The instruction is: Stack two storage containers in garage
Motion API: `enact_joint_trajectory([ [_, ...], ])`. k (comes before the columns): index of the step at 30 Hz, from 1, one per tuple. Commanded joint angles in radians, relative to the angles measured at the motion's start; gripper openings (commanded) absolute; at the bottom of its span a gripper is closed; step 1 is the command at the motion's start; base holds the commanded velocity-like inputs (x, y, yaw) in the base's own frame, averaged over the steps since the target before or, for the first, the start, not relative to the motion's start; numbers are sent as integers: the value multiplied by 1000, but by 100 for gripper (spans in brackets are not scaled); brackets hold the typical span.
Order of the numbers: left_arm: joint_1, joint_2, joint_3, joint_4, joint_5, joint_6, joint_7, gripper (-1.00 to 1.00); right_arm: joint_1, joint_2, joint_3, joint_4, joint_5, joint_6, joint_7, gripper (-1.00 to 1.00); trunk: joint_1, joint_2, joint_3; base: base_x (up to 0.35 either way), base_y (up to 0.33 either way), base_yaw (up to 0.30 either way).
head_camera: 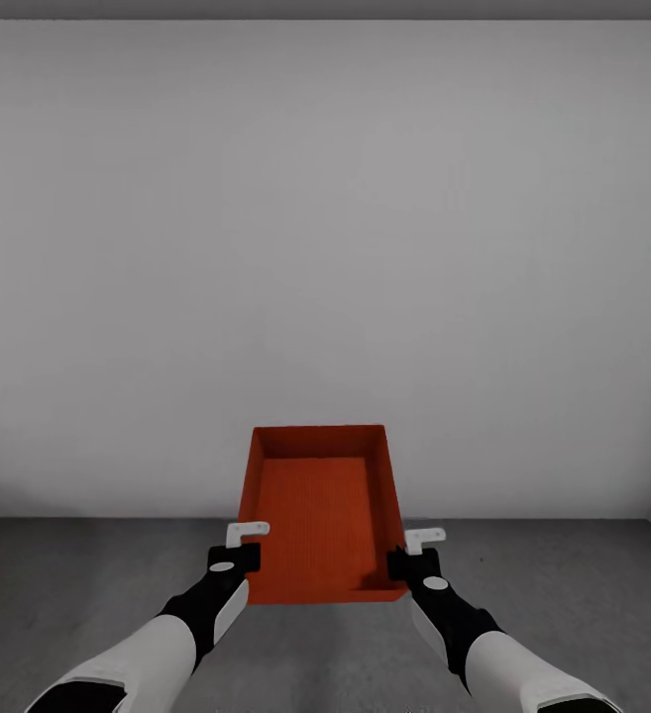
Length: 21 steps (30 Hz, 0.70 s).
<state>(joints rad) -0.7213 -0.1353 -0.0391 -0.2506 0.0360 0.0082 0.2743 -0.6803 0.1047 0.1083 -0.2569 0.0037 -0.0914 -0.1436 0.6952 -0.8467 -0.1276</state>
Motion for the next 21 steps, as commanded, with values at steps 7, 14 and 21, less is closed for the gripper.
enact_joint_trajectory([
  [7,-1,0,27,-4,-18,-27,11,-100,-1,0,-9,2,-8,-1,-4,-100,0,-1,-13,0,0,0],
  [14,-1,-1,27,-3,-18,-27,11,-100,-1,0,-9,2,-8,0,-4,-100,0,-1,-24,0,0,0],
  [21,-1,-1,27,-2,-18,-27,11,-100,-1,-1,-10,2,-9,-1,-4,-100,0,-1,-35,0,0,0],
])
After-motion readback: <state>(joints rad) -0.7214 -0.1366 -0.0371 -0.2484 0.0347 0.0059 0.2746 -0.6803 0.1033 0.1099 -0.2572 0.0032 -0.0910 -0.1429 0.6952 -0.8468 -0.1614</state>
